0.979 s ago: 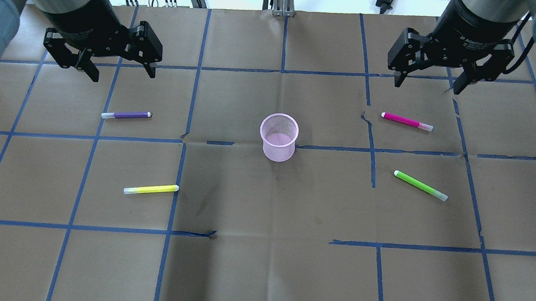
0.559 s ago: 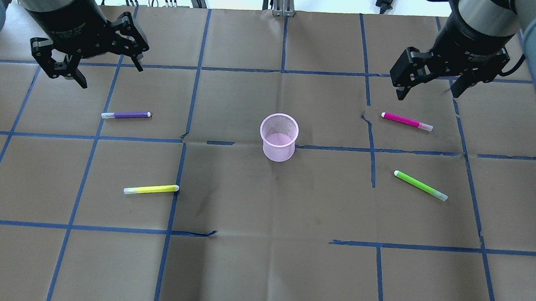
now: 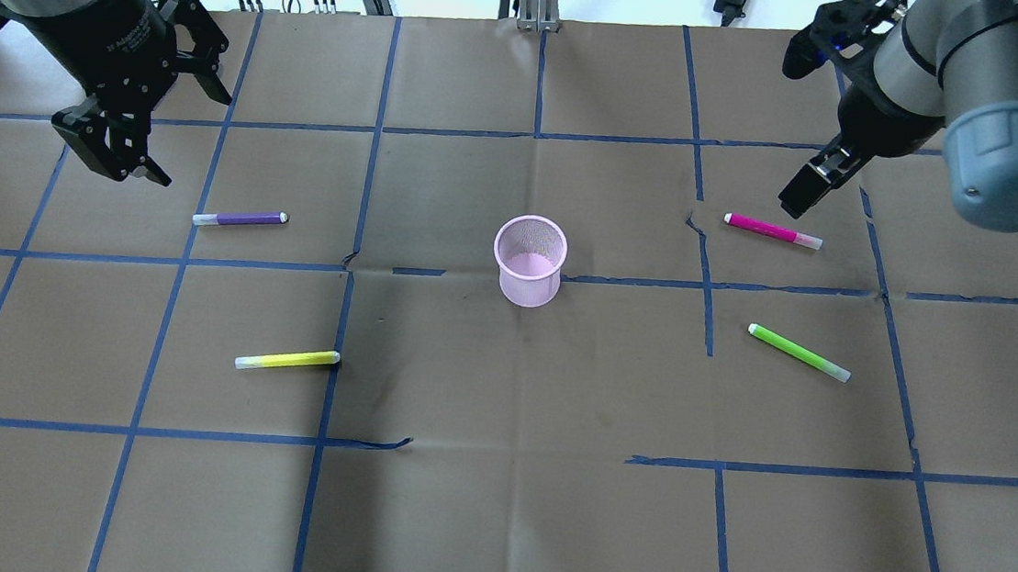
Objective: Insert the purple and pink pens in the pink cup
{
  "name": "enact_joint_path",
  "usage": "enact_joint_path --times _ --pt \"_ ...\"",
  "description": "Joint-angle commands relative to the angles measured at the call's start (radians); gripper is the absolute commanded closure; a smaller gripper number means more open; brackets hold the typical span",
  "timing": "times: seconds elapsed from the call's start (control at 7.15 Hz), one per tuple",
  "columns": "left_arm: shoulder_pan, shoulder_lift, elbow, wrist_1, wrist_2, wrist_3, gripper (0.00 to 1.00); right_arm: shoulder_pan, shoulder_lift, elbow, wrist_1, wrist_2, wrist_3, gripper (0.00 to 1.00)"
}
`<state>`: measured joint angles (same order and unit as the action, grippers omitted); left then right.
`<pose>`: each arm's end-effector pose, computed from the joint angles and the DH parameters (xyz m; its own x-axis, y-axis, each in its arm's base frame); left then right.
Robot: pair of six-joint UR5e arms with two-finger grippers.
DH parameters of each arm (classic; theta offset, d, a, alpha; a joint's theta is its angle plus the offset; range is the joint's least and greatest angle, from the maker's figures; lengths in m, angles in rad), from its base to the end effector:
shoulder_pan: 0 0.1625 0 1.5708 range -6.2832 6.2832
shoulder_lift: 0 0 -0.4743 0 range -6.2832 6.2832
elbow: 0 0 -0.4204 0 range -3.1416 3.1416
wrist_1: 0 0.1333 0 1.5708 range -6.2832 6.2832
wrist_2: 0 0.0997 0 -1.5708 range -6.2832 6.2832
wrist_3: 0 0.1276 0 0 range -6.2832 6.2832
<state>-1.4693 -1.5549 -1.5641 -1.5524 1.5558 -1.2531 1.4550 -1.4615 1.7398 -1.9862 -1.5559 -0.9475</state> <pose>-0.0821 -0.5286 0.5228 -0.2146 -0.9757 0.0436 -0.9766 0.2148 0.0014 0.0682 -0.5840 0.4057 -0.6728 -0.7327 0.1024 -0.7398 0.6665 -0.0918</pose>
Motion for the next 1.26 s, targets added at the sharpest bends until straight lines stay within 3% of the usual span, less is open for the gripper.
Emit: enact_joint_path --times 0.0,0.28,0.42,0.7,1.12 --pt "0.053 -0.005 -0.005 0.005 -0.029 -0.19 0.01 -0.004 0.161 -0.002 -0.166 -0.004 -0.201 0.0" --pt "0.179 -0.037 -0.004 0.029 -0.028 -0.193 0.01 -0.002 0.294 -0.002 -0.186 -0.028 -0.348 0.0" --pt "0.219 -0.072 0.005 0.06 -0.026 -0.196 0.01 -0.001 0.299 -0.003 -0.187 -0.058 -0.384 0.0" --pt "0.219 -0.218 0.051 0.162 -0.003 -0.206 0.01 -0.002 0.358 -0.005 -0.271 -0.059 -0.439 0.0" --pt "0.187 -0.322 0.07 0.251 0.073 -0.256 0.01 0.004 0.397 -0.005 -0.296 -0.046 -0.427 0.03"
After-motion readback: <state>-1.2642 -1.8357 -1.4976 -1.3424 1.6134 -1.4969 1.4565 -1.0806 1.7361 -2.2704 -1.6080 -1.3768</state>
